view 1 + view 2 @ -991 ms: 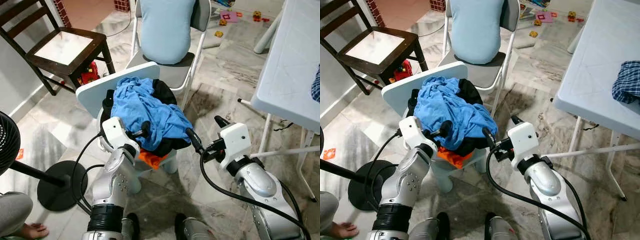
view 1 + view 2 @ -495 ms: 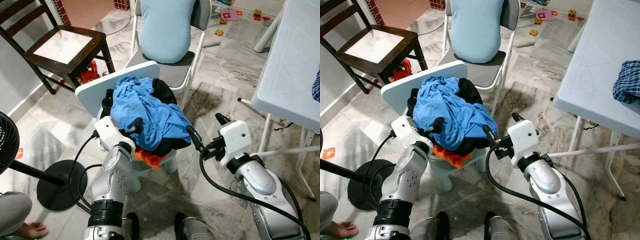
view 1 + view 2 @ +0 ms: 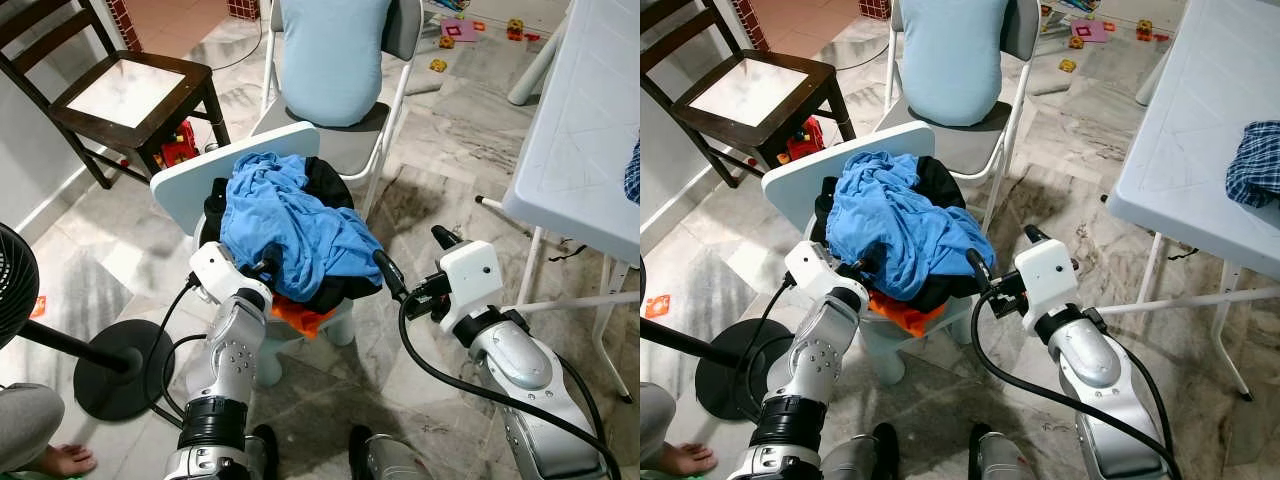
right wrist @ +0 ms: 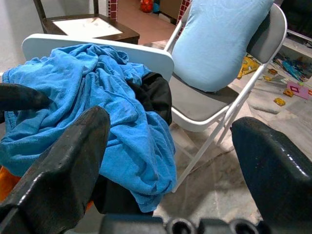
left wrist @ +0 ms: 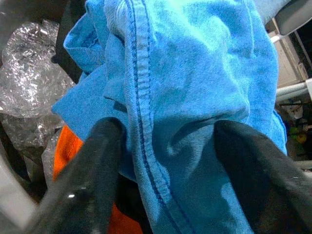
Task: Hang hanger
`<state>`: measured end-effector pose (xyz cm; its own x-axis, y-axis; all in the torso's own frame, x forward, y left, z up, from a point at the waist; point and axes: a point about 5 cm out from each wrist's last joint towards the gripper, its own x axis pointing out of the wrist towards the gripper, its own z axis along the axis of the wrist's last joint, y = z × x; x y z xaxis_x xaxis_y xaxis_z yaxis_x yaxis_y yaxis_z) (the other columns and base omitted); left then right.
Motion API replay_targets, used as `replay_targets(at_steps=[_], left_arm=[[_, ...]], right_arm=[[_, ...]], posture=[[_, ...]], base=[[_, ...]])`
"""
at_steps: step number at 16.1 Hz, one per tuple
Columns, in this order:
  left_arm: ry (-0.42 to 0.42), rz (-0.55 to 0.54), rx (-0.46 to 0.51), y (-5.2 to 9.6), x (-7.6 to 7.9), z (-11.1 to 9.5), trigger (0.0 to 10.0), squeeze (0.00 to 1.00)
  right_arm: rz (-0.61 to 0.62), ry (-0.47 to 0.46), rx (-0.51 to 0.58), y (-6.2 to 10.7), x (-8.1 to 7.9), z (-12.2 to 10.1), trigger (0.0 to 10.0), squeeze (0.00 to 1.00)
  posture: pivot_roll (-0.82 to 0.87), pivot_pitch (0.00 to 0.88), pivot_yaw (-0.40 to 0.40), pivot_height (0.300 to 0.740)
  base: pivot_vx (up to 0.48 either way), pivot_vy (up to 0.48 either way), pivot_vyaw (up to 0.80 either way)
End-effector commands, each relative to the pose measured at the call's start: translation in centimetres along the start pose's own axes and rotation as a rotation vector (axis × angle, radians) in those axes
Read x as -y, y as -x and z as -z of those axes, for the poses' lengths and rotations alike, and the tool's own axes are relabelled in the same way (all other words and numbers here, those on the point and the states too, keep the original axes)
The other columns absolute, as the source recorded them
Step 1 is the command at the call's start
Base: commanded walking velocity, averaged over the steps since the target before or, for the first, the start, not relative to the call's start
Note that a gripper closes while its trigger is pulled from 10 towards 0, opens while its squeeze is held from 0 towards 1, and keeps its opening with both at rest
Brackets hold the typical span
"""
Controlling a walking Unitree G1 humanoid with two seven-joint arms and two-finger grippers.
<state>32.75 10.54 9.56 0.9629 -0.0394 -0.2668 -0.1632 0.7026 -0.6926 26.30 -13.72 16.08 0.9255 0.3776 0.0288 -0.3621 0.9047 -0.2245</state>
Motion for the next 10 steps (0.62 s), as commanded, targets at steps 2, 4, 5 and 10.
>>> replay_targets(at_steps=[2,4,5,10], left_arm=[[0.101,0.029,-0.043,-0.06,1.98,1.96,0.0,0.00],[0.116,0.032,-0.048,-0.30,2.23,1.89,0.0,0.00],[0.126,0.030,-0.047,-0.34,2.42,1.82,0.0,0.00],[0.148,0.028,-0.048,-0.50,2.42,1.84,0.0,0.00]], right_arm=[[0.002,0.001,-0.009,-0.04,-0.09,0.25,10.0,0.00],[0.003,0.004,-0.008,-0.07,-0.09,0.23,10.0,0.00],[0.007,0.006,-0.008,-0.10,-0.05,0.26,10.0,0.00],[-0.008,-0.005,-0.014,-0.07,-0.33,0.46,10.0,0.00]], posture=[[-0.16,0.251,-0.009,0.740],[-0.16,0.251,-0.009,0.740],[-0.16,0.249,-0.006,0.740],[-0.16,0.243,-0.004,0.740]], base=[[0.000,0.000,0.00],[0.000,0.000,0.00],[0.000,0.000,0.00],[0.000,0.000,0.00]])
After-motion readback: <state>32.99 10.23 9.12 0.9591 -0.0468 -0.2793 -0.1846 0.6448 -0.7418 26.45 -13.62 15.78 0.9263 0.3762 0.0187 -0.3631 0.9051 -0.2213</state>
